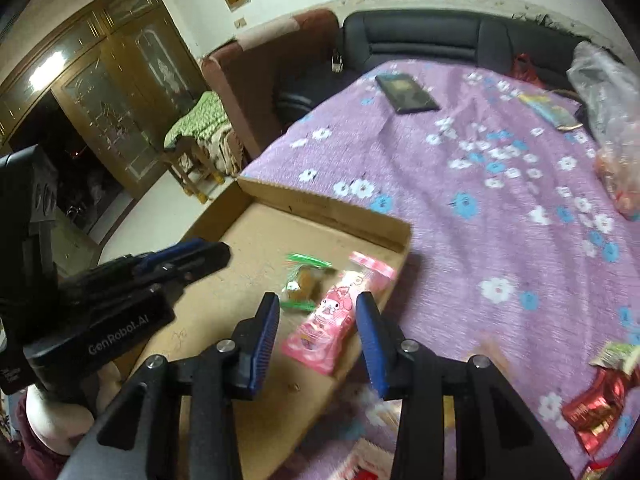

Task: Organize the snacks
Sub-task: 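Carry both candies into the cardboard tray and open both tools, then move both open tools back over the snack pile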

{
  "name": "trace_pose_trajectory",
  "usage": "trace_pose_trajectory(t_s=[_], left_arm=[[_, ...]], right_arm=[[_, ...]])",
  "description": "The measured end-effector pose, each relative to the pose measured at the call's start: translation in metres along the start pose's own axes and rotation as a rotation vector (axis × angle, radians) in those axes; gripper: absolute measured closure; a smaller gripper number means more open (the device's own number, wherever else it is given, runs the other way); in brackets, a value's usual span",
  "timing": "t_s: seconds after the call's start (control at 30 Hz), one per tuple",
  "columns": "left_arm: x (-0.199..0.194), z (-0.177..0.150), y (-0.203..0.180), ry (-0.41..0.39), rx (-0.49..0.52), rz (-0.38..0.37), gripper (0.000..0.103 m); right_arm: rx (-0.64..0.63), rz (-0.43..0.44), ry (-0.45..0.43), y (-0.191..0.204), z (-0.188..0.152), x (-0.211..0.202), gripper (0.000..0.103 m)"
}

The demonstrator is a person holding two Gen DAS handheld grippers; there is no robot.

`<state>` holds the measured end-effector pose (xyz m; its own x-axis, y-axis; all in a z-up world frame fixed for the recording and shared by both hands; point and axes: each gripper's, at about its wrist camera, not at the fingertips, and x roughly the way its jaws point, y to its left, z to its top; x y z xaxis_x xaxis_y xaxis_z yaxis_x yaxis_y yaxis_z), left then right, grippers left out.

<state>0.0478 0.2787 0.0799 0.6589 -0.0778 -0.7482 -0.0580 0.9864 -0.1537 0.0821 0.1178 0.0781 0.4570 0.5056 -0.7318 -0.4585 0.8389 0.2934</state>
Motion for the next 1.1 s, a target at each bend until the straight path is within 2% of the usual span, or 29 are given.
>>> trace_pose_trajectory(t_s=[0.13, 0.2, 0.33, 0.47, 0.87, 1.1], left_arm=[[-0.035, -0.012, -0.020, -0.078, 0.058, 0.050, 0.078], [-0.053, -0.021, -0.033, -0.118, 0.087, 0.061, 0.078], [-0.090, -0.041, -0.058, -0.184, 0.123, 0.047, 0.078], [-0.111, -0.057, -0.081, -0.219, 0.154, 0.037, 0.078], [-0.130, -0.082, -0.126, -0.212, 0.213, -0.002, 0.078], [-0.122, -0.088, -0.118, -0.152, 0.163, -0.063, 0.078]], right_arm=[[-0.011, -0.025, -0.065, -0.002, -0.021, -0.036, 0.059], [-0.011, -0.033, -0.093, -0.003, -0.034, -0.053, 0.055], [-0.010, -0.066, -0.150, -0.009, -0.061, -0.083, 0.054], [0.015, -0.088, -0.181, -0.022, -0.085, -0.105, 0.053], [0.149, -0.160, -0.224, -0.084, -0.133, -0.154, 0.052], [0.237, -0.208, -0.240, -0.127, -0.160, -0.174, 0.051]])
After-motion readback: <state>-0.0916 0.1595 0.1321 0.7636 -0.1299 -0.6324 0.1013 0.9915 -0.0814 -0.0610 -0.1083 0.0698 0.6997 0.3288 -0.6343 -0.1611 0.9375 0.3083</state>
